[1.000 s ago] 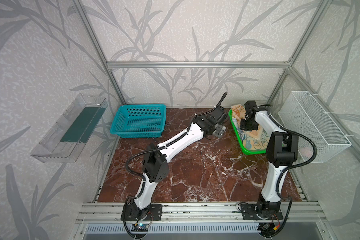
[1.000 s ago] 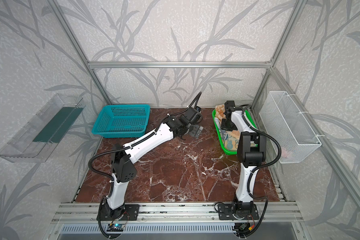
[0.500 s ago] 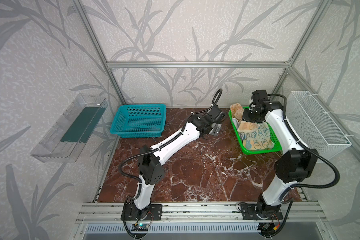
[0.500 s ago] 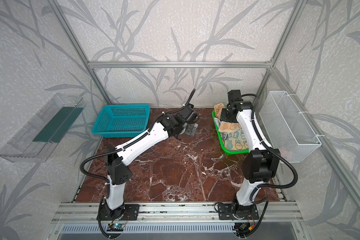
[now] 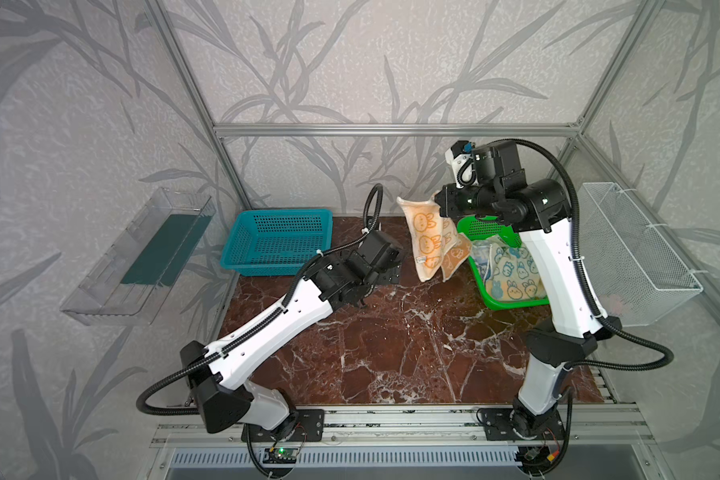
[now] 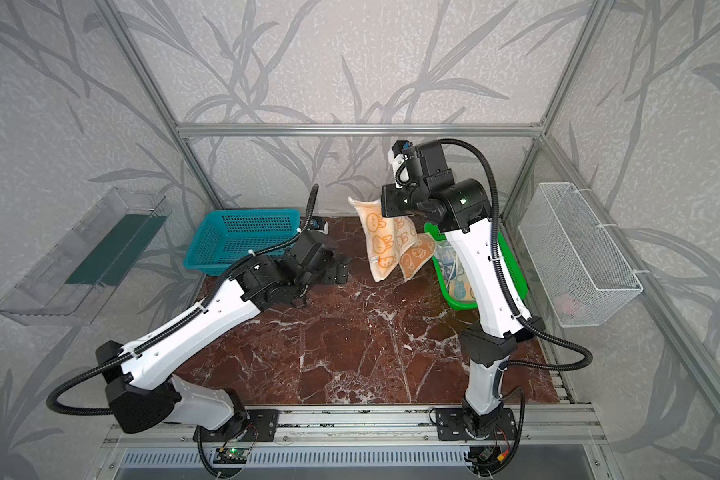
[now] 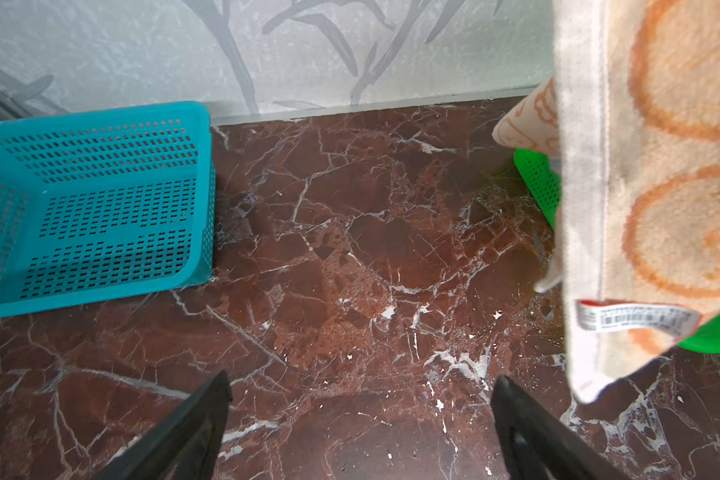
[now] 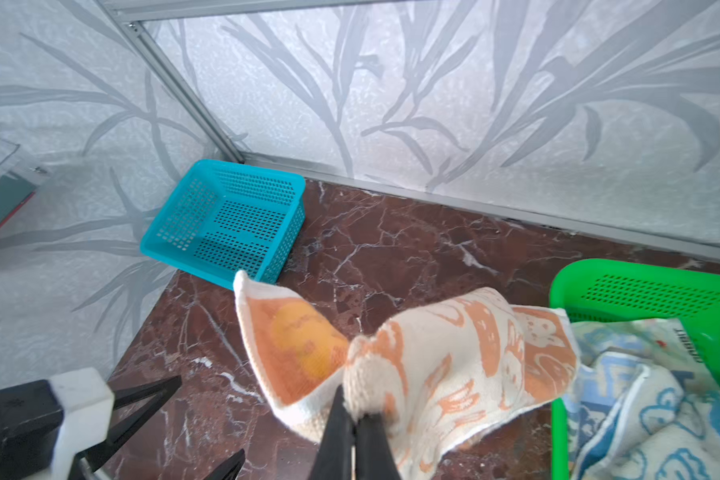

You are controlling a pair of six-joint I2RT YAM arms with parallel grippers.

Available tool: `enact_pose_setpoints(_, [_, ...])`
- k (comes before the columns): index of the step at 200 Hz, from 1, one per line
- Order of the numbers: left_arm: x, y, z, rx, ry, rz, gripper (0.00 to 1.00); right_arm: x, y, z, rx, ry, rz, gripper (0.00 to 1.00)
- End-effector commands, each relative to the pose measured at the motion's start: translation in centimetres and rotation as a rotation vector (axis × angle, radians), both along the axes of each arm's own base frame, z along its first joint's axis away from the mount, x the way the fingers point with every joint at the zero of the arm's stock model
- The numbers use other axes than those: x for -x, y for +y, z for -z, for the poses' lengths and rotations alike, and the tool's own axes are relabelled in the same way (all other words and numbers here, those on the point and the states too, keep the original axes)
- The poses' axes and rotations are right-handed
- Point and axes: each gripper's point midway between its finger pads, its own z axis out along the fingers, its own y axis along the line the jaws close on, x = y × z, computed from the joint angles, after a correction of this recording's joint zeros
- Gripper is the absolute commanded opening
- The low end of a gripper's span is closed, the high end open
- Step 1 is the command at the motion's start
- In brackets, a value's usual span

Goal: Fold and stack the towels
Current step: 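Grasp the orange bunny towel with the right gripper and lift it out, then lower the orange towel onto the table with the right gripper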

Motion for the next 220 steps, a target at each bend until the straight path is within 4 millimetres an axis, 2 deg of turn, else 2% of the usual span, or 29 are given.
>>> enact_pose_setpoints(1, [0.8,2.4,-0.7,0.053,-0.045,-0.089,0.99,0.7,1.2,6.0,0.026,0.219,-0.020,0.00])
enact_pose_setpoints(20, [1.6,3.7,0.1,0.065,-0.048,-0.111,0.99,0.9,2.4,11.1,0.021,0.306,-0.033,0.00])
enact_pose_setpoints(61, [2.8,4.9,3.3,0.101,-0.007,-0.150,0.99,2.7,3.8,24.2,-0.026,0.520,-0.026,0.00])
enact_pose_setpoints(76, [3.3,5.1,4.4,0.126,0.012,-0.159,0.99,3.6,4.5,27.5,0.012,0.601,-0.057,0.00])
enact_pose_setpoints(97, [4.0,4.9,5.8,0.156,0.032,-0.137,0.99,4.5,6.0,30.7,0.068,0.648,-0.091,0.00])
enact_pose_setpoints(114, [4.4,5.4,6.4,0.164,0.041,-0.146,0.99,4.5,7.6,32.2,0.077,0.656,-0.111,0.00])
enact_pose_setpoints(138, [5.0,6.0,7.1,0.166,0.047,-0.152,0.99,3.5,9.9,33.8,0.097,0.672,-0.134,0.00])
enact_pose_setpoints(169, [5.9,6.8,7.7,0.170,0.063,-0.155,0.99,2.4,11.8,34.8,0.162,0.667,-0.166,0.11])
enact_pose_setpoints(190, [6.7,7.3,8.1,0.173,0.079,-0.150,0.99,1.7,12.0,33.4,0.148,0.637,-0.162,0.25])
enact_pose_setpoints(204, [7.2,7.6,8.4,0.182,0.095,-0.150,0.99,1.5,11.8,31.3,0.142,0.602,-0.163,0.37])
enact_pose_setpoints(220, [7.6,7.4,9.1,0.196,0.117,-0.136,0.99,1.6,11.0,28.6,0.137,0.543,-0.157,0.57])
